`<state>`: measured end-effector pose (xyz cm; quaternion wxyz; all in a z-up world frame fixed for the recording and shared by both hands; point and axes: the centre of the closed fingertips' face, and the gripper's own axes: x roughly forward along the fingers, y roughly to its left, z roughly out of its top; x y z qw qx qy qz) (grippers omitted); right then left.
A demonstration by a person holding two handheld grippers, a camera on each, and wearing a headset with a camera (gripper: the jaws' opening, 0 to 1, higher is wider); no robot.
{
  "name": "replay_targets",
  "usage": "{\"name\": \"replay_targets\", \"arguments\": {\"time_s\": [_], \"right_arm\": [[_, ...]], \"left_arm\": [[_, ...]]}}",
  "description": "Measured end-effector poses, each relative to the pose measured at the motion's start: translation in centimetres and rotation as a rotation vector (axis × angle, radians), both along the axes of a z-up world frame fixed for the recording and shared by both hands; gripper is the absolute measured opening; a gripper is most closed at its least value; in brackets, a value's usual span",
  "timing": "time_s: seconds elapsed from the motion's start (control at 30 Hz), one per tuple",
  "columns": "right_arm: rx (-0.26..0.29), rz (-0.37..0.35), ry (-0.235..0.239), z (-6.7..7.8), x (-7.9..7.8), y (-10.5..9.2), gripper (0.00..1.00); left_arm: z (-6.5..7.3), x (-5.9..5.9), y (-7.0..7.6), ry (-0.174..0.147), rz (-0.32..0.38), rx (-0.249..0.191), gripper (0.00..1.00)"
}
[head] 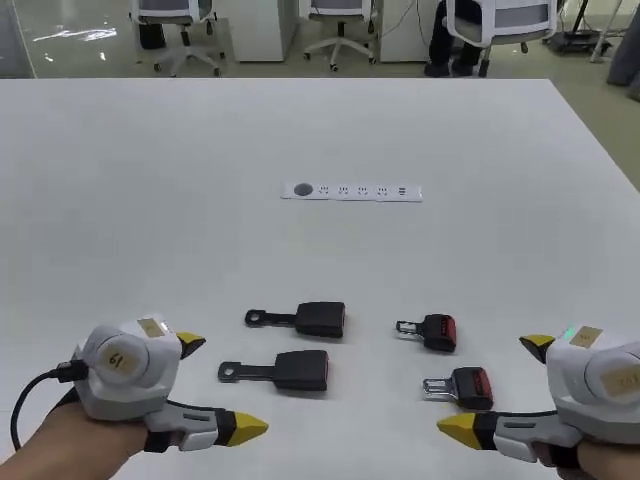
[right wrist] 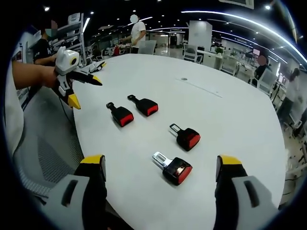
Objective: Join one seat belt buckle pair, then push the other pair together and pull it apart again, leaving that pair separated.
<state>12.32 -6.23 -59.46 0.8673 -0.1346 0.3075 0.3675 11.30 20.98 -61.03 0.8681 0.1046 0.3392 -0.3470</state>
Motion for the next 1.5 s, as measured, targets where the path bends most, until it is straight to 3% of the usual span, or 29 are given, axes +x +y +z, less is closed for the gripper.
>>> {"name": "replay_targets", "arguments": {"time_s": [0.17,0.4,0.5,0.73,0.83,1.0,1.5], "right_arm": [[-0.007,0.004,-0.005,0.2,0.2,-0.1,0.89],[0.005,0.0,-0.01,0.3,0.4,0.3,0.94],[0.016,0.008,0.007,0.2,0.2,0.7,0.93],[0.011,0.012,-0.003,0.3,0.3,0.8,0.91],[-0.019,0.016,0.006,0.0,0.3,0.4,0.9],[-0.016,0.016,0.01,-0.1,0.4,0.4,0.9],[-0.07,0.061,0.025,-1.4,0.5,0.0,0.86]], "left_arm": [[0.0,0.0,0.2,0.003,0.002,-0.001,0.91],[0.2,0.2,0.2,0.007,0.006,-0.005,0.91],[0.4,0.4,0.1,-0.002,-0.004,0.004,0.91],[0.4,0.7,0.8,-0.014,0.026,0.015,0.92],[0.0,0.5,1.2,-0.005,0.032,0.023,0.92],[-0.1,0.3,1.2,0.007,0.028,0.032,0.92],[-0.9,0.6,0.5,0.003,0.001,0.075,1.0]]}}
